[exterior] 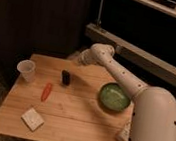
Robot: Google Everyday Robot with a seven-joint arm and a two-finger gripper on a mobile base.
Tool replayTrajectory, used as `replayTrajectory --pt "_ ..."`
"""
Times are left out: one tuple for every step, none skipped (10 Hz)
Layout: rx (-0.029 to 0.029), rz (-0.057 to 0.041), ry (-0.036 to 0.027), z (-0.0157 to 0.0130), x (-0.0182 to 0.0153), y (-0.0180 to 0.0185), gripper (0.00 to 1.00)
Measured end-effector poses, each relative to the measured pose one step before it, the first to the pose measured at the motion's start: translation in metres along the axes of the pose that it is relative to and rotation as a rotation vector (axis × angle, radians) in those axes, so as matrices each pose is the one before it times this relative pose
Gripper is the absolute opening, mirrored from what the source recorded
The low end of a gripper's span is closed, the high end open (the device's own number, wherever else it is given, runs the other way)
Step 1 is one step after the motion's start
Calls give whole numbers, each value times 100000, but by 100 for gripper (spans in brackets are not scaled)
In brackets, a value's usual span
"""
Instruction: Knock the eraser over
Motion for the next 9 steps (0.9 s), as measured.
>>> replayTrajectory --pt "2308 1023 -1909 1549 -787 -419 0" --pt "2679 1157 -1648 1388 -706 -312 0" --pt "940 -98 -133 731 -402 -372 0" --pt "-1185 -1184 294 240 -633 -295 0" --pt "-637 -320 117 -106 -171 -328 0" --pt "-42 -591 65 -259 394 -398 0" --pt "484 -626 -46 -468 801 -596 0" --pt "243 -540 -125 -883 807 -251 0" --pt "50 -439 -225 -370 203 -195 0"
